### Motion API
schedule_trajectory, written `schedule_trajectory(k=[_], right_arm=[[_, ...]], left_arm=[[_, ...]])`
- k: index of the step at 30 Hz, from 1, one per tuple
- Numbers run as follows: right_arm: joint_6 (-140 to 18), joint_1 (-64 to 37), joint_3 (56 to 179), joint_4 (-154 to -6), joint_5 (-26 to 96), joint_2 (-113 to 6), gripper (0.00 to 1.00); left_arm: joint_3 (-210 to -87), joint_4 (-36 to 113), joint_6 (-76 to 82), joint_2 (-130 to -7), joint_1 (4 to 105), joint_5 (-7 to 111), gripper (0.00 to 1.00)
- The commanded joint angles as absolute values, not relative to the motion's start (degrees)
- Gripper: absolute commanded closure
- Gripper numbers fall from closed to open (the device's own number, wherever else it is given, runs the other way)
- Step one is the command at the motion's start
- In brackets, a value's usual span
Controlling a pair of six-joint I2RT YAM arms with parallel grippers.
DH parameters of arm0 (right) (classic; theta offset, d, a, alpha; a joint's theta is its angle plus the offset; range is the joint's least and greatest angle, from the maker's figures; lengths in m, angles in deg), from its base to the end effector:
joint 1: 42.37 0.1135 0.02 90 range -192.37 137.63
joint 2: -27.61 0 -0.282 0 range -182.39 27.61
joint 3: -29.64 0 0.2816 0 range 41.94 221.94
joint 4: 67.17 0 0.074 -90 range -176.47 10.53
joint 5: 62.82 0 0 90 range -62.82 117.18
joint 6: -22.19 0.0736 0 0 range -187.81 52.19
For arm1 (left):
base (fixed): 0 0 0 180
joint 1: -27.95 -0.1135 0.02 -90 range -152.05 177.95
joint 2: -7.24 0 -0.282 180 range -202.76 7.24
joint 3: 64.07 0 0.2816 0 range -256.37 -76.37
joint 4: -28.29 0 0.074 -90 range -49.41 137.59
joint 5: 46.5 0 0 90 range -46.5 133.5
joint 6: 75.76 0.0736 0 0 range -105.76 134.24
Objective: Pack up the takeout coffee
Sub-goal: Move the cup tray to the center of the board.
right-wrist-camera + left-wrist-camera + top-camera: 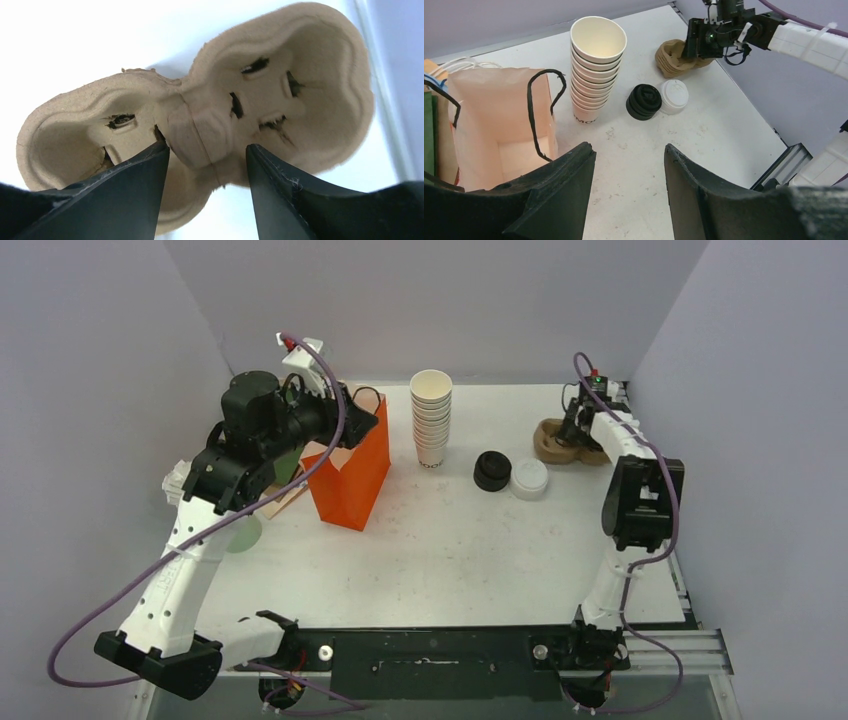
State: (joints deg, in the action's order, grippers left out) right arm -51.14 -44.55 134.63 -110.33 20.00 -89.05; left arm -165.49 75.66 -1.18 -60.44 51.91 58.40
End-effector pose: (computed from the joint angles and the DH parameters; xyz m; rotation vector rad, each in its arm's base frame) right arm 0.5063 -0.0285 0.1884 0.4616 2.4750 -0.0561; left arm 0.2556 -0.1343 0.4966 0.3276 1.8312 -0.7182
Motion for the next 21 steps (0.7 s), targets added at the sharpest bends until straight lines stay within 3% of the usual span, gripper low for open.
schedule_trajectory(k=[1,9,15,21], right_arm=[[-44.7,-46.4,128.0,-108.4,8.8,-79.1,0.42],[-32.5,-47.5,109.3,-108.1,0.1,-62.4,0.49],[-32.8,-47.9,102.2,-108.7,1.9,-53.5,0.49],[-36.7,-48.4,100.9,-105.9,10.6,-46.5,0.43]], left_arm=[[-164.3,71.2,-1.6,-59.9,53.4,61.6,0.49],[-161.9,68.0,-3.3,-63.6,71.3,52.0,0.49],[-158.0,62.1,-5.2,-67.3,82.8,48.4,0.49],[-151.1,49.2,-8.6,-71.8,88.9,47.3,0.49]])
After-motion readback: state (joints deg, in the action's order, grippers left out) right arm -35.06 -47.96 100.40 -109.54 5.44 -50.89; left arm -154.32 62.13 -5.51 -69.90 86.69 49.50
